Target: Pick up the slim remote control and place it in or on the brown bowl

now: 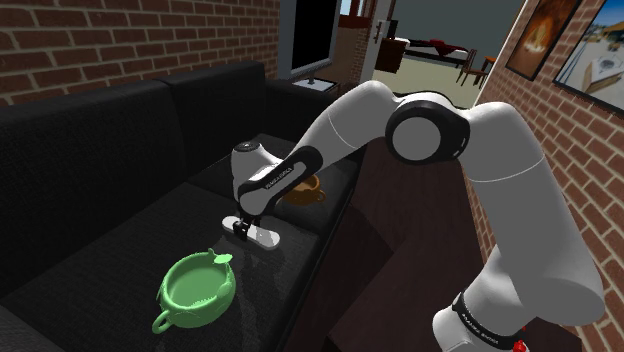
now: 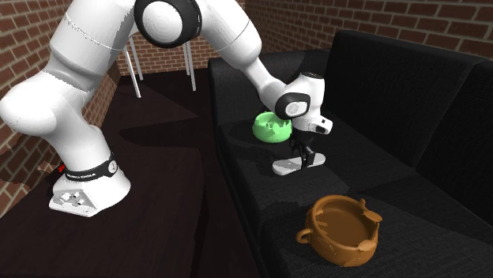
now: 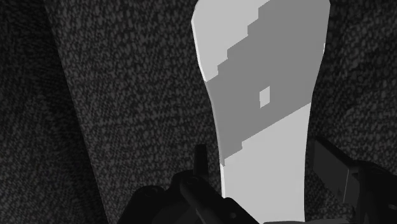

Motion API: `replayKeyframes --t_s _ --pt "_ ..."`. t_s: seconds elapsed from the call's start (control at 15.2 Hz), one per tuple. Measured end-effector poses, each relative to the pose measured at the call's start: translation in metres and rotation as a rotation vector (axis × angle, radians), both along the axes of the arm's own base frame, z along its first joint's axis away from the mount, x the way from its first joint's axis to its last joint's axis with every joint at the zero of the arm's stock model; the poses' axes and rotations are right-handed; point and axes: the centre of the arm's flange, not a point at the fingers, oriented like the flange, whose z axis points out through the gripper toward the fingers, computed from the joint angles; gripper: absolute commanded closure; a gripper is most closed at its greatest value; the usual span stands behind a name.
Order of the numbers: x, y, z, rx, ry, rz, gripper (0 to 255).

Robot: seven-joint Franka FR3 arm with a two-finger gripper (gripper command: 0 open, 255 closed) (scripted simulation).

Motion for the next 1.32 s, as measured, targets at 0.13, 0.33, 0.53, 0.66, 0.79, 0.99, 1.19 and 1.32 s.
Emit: replayKeyframes --t_s 0.13,0.33,0.53,0.66,0.79,0.99,1.19,1.32 --pt "0.000 0.000 0.000 0.000 0.000 0.000 255" --pt "0.000 0.000 0.000 0.000 0.000 0.000 255" --pt "0.000 0.000 0.011 0.000 0.000 0.000 255" --pt "0.001 -0.001 0.021 0.000 0.000 0.000 255" --pt "0.000 -0.001 0.032 0.000 0.000 0.000 255" --pt "0.000 0.000 0.048 0.000 0.000 0.000 255" --pt "0.001 0.000 0.063 0.000 0.000 0.000 255" --pt "0.001 0.001 0.073 0.000 0.000 0.000 255"
